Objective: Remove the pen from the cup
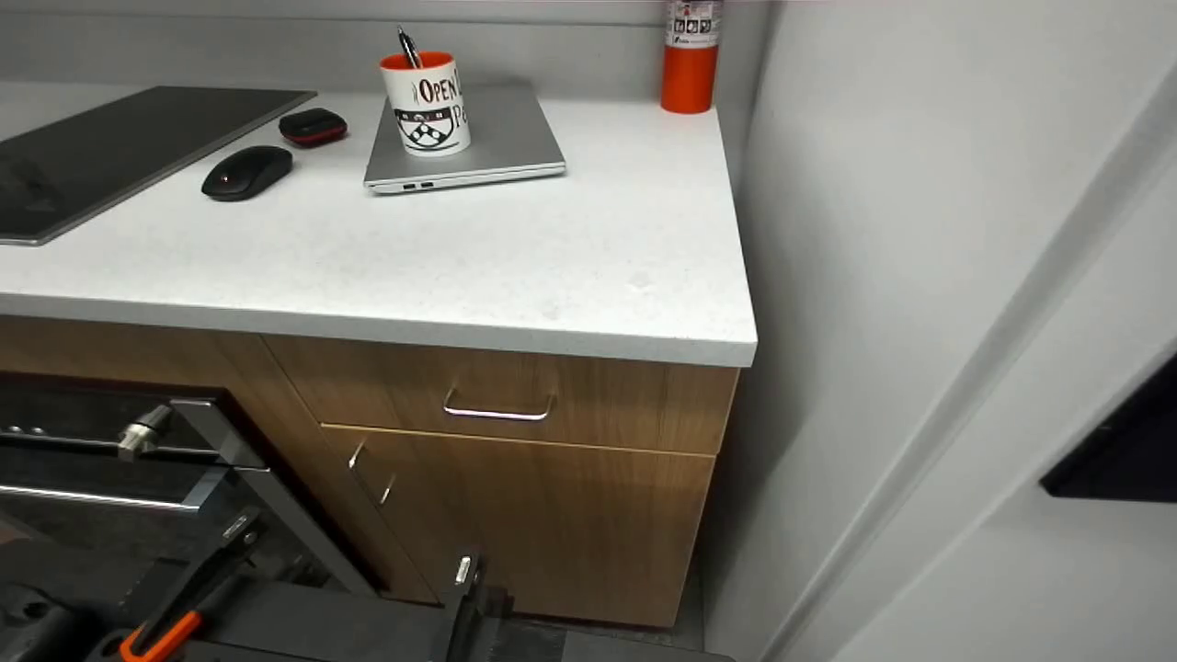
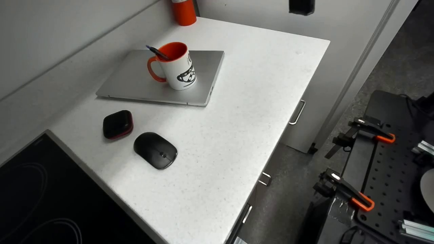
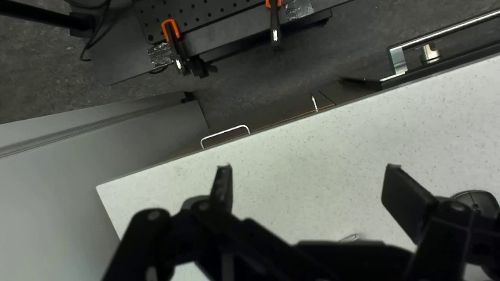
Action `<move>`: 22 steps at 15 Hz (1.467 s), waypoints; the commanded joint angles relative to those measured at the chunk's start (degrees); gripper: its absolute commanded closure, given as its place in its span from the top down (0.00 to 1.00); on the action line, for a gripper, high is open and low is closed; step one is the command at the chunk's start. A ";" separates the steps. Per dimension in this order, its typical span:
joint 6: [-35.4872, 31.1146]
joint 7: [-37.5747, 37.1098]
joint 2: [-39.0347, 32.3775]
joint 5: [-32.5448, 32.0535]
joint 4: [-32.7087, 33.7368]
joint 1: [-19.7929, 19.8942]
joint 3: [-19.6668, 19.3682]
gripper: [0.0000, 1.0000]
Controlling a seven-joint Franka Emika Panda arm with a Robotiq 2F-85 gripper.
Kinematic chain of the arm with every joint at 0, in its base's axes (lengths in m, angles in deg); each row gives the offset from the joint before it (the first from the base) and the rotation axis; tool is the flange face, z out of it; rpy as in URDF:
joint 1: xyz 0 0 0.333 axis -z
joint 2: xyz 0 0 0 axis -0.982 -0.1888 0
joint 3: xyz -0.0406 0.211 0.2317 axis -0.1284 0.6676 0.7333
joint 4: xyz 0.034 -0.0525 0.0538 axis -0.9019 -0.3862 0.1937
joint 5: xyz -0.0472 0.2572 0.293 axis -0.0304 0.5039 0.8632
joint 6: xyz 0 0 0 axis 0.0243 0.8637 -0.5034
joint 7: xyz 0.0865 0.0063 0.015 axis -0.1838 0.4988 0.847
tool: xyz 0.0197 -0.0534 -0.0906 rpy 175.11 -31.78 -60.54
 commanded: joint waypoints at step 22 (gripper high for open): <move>-49.30 16.99 -18.57 0.68 -1.95 -1.38 -11.18 1.00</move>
